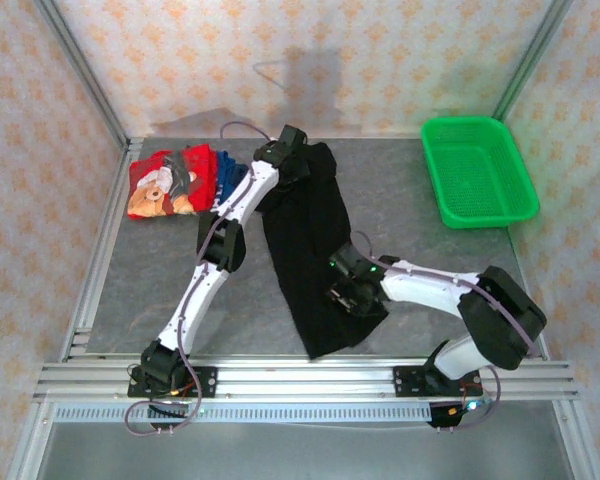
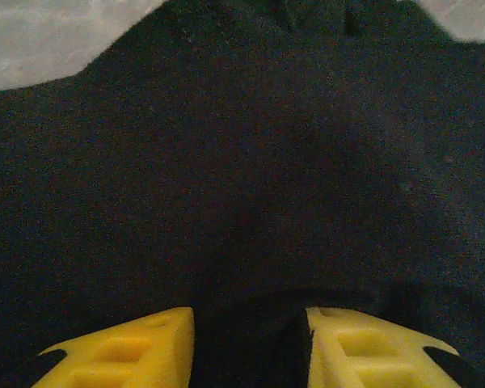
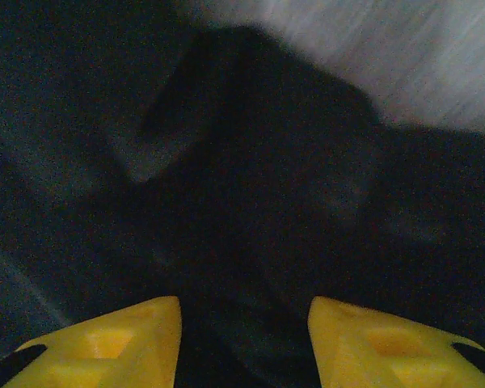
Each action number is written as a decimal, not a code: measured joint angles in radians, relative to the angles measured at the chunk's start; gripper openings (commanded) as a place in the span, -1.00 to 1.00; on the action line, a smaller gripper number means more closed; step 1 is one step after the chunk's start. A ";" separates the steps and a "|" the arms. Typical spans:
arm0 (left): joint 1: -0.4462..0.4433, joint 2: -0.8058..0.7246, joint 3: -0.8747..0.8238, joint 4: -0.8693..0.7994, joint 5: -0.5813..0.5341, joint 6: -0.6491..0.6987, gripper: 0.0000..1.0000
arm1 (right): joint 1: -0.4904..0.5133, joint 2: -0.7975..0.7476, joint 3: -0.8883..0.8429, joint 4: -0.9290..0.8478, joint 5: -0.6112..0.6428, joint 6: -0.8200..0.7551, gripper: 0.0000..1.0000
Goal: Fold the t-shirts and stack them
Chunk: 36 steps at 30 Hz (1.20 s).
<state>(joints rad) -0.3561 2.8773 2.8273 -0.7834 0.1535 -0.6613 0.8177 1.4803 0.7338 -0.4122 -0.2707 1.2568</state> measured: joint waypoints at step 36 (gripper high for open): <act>-0.158 -1.623 -1.530 0.093 0.278 -0.080 0.60 | 0.064 -0.592 -0.189 -0.200 -0.066 -0.208 0.37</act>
<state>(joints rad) -0.5144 1.2545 1.2976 -0.6907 0.4313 -0.7414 0.8818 0.8879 0.5446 -0.6117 -0.3367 1.0492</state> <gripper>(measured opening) 0.842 0.696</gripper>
